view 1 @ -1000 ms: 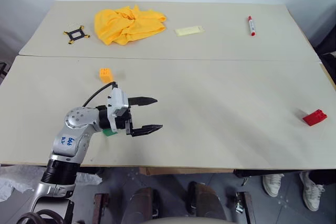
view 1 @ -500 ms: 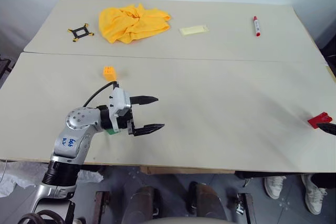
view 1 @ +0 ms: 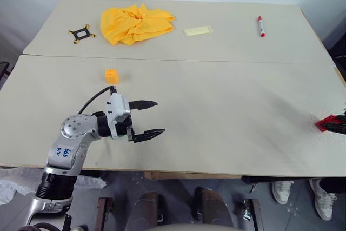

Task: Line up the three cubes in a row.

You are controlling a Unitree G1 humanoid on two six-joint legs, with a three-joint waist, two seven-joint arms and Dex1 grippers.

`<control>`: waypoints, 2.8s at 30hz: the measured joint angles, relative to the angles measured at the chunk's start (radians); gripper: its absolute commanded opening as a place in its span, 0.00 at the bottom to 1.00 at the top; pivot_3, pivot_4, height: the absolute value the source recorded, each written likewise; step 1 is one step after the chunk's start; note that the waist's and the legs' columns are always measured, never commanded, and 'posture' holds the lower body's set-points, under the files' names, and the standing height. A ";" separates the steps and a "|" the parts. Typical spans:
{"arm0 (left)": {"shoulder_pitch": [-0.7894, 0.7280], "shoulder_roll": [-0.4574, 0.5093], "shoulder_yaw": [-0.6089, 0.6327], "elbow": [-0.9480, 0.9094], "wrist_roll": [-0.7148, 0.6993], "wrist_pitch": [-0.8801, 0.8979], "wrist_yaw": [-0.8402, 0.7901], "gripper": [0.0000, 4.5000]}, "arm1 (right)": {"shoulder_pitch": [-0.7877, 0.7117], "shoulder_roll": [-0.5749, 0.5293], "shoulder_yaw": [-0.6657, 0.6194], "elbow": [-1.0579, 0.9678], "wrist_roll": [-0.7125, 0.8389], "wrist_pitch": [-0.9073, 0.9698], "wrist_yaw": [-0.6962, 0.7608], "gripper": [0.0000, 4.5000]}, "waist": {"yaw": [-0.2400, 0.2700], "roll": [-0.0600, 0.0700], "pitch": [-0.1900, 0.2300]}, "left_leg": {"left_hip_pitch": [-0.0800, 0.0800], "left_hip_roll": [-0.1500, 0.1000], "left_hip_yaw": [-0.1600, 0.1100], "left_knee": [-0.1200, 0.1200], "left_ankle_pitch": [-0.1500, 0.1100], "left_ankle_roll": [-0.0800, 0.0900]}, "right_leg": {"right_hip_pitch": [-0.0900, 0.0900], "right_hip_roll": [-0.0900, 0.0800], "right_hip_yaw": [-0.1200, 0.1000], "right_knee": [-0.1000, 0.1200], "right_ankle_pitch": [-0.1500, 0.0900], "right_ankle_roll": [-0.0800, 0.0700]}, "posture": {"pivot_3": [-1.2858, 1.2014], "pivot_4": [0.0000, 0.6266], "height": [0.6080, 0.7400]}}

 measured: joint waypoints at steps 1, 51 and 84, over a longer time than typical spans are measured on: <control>0.000 0.000 0.000 0.000 0.000 0.000 0.000 1.00 | -0.005 0.003 0.000 0.002 -0.001 -0.004 0.003 0.33 | 0.000 0.000 0.000 | 0.000 0.000 0.000 0.000 0.000 0.000 | 0.000 0.000 0.000 0.000 0.000 0.000 | 0.52 0.24 1.00; 0.135 0.081 0.327 0.120 -0.038 -0.092 0.076 1.00 | -0.074 0.381 0.189 -0.829 0.232 0.114 0.345 0.99 | -0.001 -0.001 0.000 | -0.003 -0.001 -0.003 0.002 -0.001 -0.001 | -0.002 0.000 -0.003 0.003 0.000 0.000 | 0.52 0.24 1.00; 0.153 0.148 0.221 0.420 0.040 -0.178 -0.166 0.87 | 0.521 0.548 0.011 -1.306 0.529 0.030 0.199 1.00 | -0.009 -0.004 0.000 | 0.002 0.001 0.002 0.001 -0.002 -0.003 | -0.002 0.001 -0.002 0.006 -0.001 -0.003 | 0.52 0.24 1.00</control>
